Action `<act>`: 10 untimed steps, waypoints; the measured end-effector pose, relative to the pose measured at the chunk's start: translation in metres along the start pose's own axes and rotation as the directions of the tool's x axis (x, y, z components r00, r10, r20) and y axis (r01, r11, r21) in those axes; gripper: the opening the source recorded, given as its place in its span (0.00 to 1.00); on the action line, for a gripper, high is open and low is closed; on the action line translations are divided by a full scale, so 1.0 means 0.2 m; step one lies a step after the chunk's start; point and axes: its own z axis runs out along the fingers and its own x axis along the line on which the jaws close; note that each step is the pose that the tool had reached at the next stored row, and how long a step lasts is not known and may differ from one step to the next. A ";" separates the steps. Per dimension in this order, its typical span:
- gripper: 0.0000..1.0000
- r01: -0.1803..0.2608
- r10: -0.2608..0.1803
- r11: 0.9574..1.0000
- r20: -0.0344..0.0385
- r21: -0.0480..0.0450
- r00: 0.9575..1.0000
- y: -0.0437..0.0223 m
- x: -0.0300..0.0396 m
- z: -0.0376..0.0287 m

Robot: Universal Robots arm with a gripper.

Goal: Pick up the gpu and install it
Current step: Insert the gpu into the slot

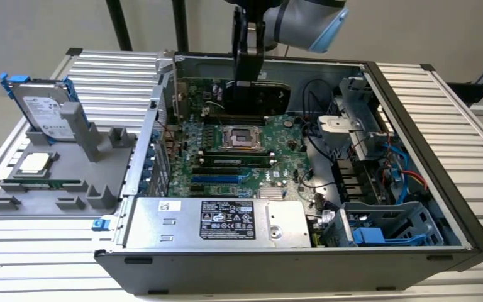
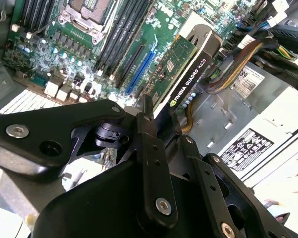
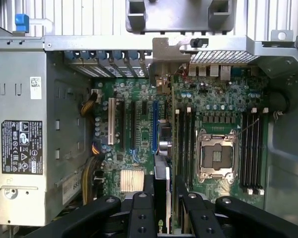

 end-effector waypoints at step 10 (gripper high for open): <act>0.00 0.000 0.000 1.000 -0.008 0.001 1.000 0.000 -0.002 0.024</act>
